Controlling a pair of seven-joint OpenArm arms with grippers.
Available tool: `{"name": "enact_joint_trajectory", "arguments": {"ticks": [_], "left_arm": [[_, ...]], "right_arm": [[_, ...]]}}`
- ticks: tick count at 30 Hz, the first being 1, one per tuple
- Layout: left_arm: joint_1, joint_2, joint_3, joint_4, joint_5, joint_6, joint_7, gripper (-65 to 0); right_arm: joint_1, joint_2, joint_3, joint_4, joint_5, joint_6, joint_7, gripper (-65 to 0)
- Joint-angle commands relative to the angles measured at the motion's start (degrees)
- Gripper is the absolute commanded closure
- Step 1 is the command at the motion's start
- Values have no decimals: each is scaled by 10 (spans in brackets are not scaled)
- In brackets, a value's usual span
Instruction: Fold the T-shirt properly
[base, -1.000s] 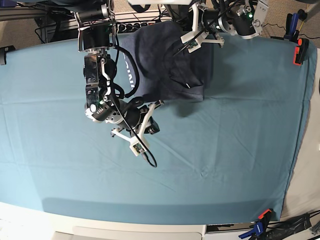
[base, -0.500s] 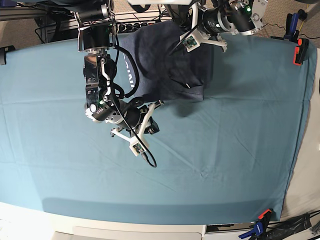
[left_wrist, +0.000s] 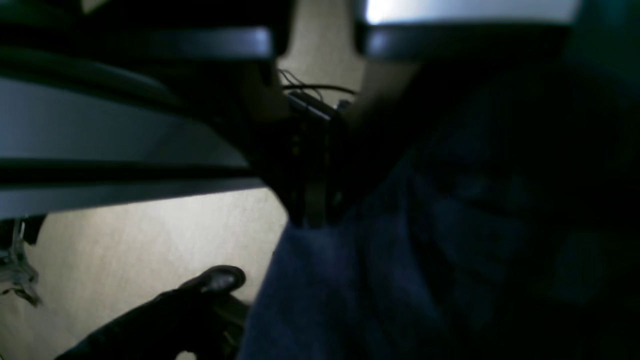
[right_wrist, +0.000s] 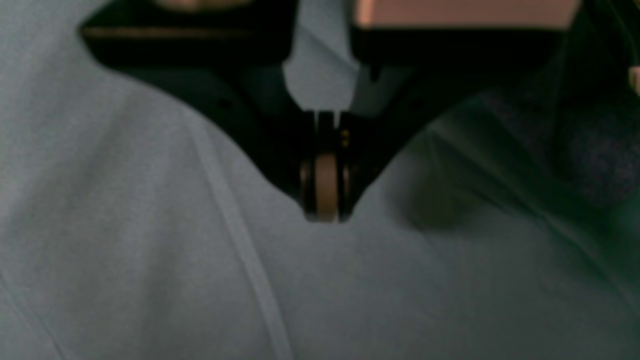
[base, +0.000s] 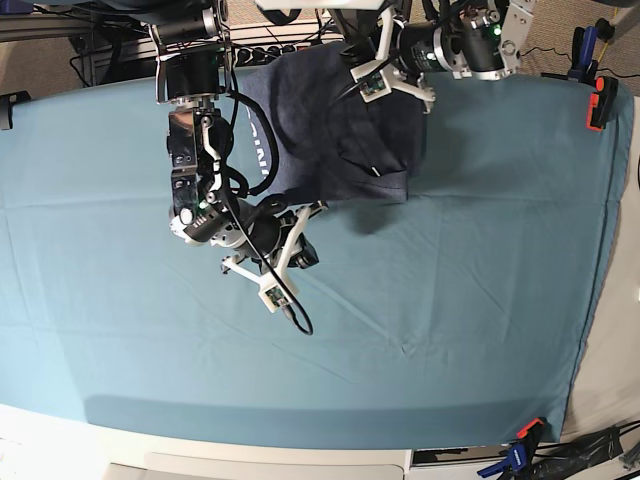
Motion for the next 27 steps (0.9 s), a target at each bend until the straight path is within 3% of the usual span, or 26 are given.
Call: {"name": "enact_joint_trajectory", "arguments": {"ticks": [1,4,7,12,16,22,27], "left_arm": [[-38,18,-9,-7,130,120,-50,0],[-46,14,-9,-7,189,137,-50,0],[-45,0,-9,-7,194,157,-59,0],[-45,-13,-10,-7,92,158,-64,0],[-46,-13,-33,-7,54,149,-64,0],[-50,-13,-151,-6,-54,111,-44,0],[-53,-13,-250,-6,-110,84,-28,0]], "right_arm": [[13,-1,1,9,6,2,12,0],[13,-1,1,9,6,2,11,0],[13,-1,1,9,6,2,10,0],[13,-1,1,9,6,2,10,0],[13,-1,1,9,6,2,8,0],[9,-1,1,9,6,2,4,0],[8,-1,1,9,6,2,5,0]]}}
